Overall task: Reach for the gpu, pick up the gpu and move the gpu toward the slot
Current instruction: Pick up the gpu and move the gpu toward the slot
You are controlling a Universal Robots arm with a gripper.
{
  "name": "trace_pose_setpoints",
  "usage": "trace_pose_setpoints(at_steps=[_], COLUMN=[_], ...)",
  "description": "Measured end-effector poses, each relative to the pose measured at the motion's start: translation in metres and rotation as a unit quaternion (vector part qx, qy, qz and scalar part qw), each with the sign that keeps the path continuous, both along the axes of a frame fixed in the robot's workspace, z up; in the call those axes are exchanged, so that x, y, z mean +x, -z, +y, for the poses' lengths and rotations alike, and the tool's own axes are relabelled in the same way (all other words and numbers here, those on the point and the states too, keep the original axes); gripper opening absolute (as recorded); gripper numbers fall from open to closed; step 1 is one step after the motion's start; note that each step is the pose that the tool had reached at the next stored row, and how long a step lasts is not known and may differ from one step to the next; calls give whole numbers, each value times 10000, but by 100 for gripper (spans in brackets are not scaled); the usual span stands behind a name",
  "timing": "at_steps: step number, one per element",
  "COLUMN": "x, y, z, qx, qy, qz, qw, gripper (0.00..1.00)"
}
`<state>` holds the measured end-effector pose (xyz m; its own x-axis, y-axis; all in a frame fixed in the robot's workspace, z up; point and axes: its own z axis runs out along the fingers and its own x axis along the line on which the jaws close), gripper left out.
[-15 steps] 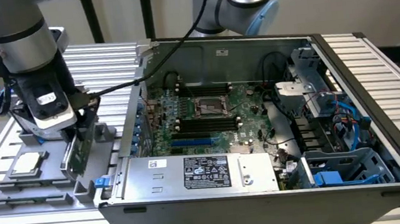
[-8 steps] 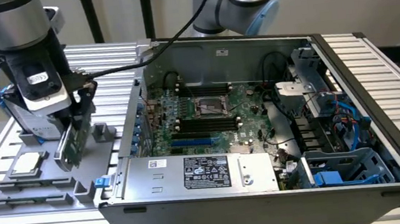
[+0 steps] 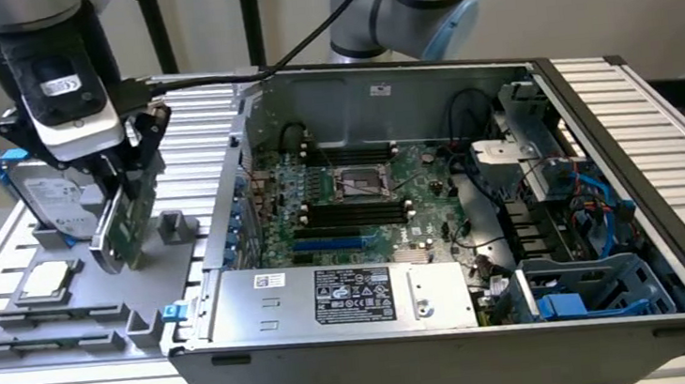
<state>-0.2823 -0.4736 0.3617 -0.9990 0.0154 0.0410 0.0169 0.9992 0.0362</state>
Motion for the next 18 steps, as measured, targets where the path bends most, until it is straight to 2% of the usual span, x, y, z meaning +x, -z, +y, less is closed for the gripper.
trace_pose_setpoints(at_steps=[14, 18], x=[555, 737], y=[-634, -736], z=[-18, -20], qx=[8, 13], qy=[-3, -3], qz=[97, 112], qw=[10000, 9999], gripper=[26, 26])
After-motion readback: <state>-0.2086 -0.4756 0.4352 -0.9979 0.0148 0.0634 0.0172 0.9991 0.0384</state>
